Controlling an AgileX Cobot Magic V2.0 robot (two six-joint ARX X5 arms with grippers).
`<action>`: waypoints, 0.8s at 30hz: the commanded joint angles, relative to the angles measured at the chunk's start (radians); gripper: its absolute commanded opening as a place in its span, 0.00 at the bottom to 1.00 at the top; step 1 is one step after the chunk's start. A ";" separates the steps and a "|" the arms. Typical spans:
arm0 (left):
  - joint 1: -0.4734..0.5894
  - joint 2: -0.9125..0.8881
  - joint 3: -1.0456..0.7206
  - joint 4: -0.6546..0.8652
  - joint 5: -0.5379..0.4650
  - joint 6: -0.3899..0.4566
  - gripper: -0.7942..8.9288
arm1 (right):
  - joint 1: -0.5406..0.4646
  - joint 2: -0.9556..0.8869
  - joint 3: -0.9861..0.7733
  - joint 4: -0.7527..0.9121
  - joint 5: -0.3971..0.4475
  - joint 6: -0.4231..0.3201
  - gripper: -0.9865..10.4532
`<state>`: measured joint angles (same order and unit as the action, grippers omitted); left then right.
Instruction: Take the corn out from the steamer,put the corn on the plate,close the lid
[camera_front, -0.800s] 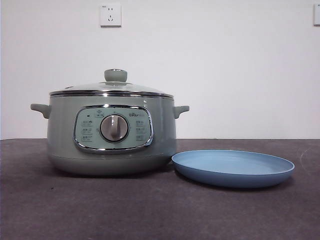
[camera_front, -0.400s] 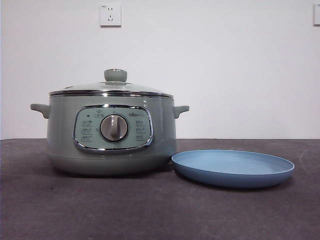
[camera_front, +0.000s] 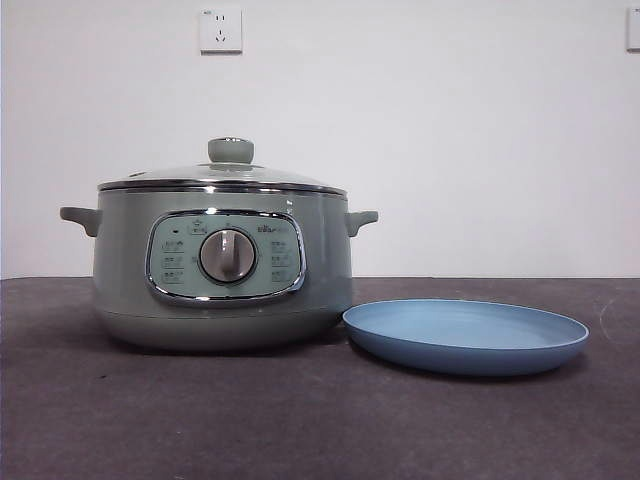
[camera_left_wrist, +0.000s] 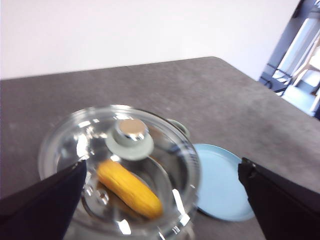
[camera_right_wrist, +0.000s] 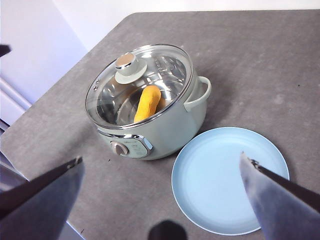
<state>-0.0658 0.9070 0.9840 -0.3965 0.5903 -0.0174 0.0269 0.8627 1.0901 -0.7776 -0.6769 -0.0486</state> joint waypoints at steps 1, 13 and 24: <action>-0.042 0.069 0.007 0.102 -0.049 0.022 0.76 | 0.002 0.000 0.003 0.006 0.002 0.006 0.72; -0.217 0.411 0.019 0.418 -0.255 0.101 0.76 | 0.002 0.000 0.003 -0.008 0.002 0.006 0.72; -0.284 0.653 0.111 0.460 -0.355 0.124 0.76 | 0.002 0.001 0.003 -0.059 0.002 0.006 0.72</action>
<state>-0.3450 1.5478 1.0958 0.0551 0.2379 0.0910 0.0269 0.8639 1.0901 -0.8360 -0.6762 -0.0483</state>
